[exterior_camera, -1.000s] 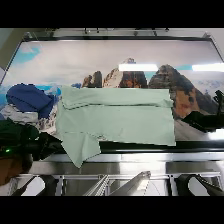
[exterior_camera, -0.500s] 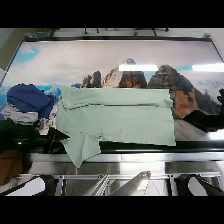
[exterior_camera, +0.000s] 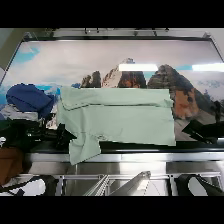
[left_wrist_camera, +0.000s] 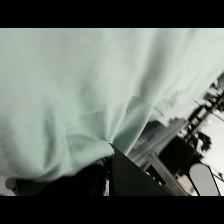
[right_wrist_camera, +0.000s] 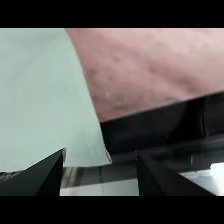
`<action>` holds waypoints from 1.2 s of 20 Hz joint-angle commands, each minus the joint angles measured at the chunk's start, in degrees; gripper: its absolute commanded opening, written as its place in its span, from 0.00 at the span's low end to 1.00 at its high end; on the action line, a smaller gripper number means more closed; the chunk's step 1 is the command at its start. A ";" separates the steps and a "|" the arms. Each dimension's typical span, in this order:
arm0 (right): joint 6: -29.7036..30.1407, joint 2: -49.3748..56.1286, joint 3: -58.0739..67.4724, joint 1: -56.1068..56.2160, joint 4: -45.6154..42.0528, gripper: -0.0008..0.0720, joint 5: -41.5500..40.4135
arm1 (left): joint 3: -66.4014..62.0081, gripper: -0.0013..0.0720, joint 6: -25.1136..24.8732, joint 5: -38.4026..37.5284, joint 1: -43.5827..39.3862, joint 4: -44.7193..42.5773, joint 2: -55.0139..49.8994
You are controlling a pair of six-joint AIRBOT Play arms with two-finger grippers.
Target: Fold the shirts.
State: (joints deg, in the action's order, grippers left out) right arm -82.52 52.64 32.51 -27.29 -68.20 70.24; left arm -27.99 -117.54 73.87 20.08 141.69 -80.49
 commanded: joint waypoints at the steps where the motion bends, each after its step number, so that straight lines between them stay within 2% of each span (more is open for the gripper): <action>1: -1.57 3.02 -4.00 -0.52 -0.55 0.70 0.74 | 0.66 0.07 -2.73 4.72 1.18 0.42 -0.13; 2: 0.39 5.18 -4.55 -0.50 1.68 0.69 0.76 | 0.66 0.07 -2.91 5.03 1.86 0.37 -0.15; 4: 5.42 10.08 -4.90 -0.52 8.15 0.55 0.66 | 0.68 0.07 -4.09 6.21 2.91 0.37 -0.15; 14: 15.32 21.44 -4.90 -0.52 16.85 0.54 -2.25 | 0.68 0.07 -5.27 6.56 4.11 0.35 -0.15; 15: 15.34 21.79 -4.90 -0.52 17.07 0.49 -2.97 | 0.68 0.07 -5.51 6.23 4.11 0.33 -0.15; 16: 15.56 21.84 -4.90 -0.52 17.07 0.35 -3.69 | 0.68 0.07 -5.51 5.84 4.11 0.33 -0.15; 17: 16.63 21.84 -4.81 -0.52 17.22 0.15 -3.89 | 0.66 0.07 -5.66 5.81 4.11 0.35 -0.15; 18: 16.79 21.70 -4.79 -0.52 17.31 0.04 -3.58 | 0.63 0.07 -5.99 5.88 4.11 0.42 -0.15; 21: 16.79 19.37 -4.76 -0.52 17.99 0.04 0.90 | -1.99 0.07 -6.12 9.11 4.13 1.51 -0.13; 24: 15.23 11.65 -4.00 -2.34 21.70 0.04 3.32 | -6.86 0.07 -6.54 14.84 4.11 5.99 -0.09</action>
State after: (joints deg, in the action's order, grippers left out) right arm -66.37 69.45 27.90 -28.40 -51.24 68.29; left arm -31.27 -123.72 83.92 24.14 144.29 -80.62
